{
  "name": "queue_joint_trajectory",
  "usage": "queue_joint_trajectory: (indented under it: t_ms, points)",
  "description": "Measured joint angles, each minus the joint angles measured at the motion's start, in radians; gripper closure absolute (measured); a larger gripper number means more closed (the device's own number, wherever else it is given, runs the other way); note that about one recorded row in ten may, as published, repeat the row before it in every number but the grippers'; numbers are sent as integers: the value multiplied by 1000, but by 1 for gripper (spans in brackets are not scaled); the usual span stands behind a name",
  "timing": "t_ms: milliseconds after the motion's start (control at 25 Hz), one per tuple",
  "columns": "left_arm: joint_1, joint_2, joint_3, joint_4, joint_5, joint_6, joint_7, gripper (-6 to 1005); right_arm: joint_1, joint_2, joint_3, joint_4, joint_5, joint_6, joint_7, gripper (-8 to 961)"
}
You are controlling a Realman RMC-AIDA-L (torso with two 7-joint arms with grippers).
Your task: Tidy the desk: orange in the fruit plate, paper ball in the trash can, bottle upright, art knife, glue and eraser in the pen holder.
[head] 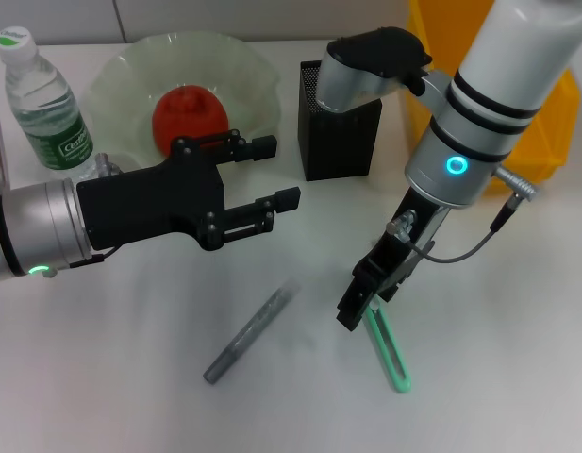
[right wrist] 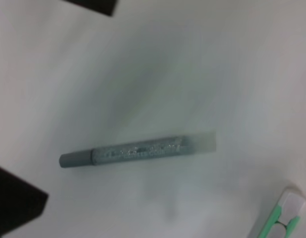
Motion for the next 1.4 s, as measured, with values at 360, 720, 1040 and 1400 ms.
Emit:
queue_joint_trajectory:
  t_ms: [360, 720, 1040, 1400]
  points:
    - [0, 2, -2, -9, 3, -2, 3, 374, -8, 0, -2, 21, 0, 5, 7, 224]
    - [-6, -1, -2, -29, -3, -13, 26, 374, -8, -2, -13, 22, -4, 5, 5, 223]
    - [-12, -3, -3, -34, -4, -15, 27, 374, -13, 0, -27, 28, -3, 6, 1, 227]
    - [-12, -3, -4, -34, -10, -17, 27, 374, -17, 0, -54, 28, -3, 13, -1, 235]
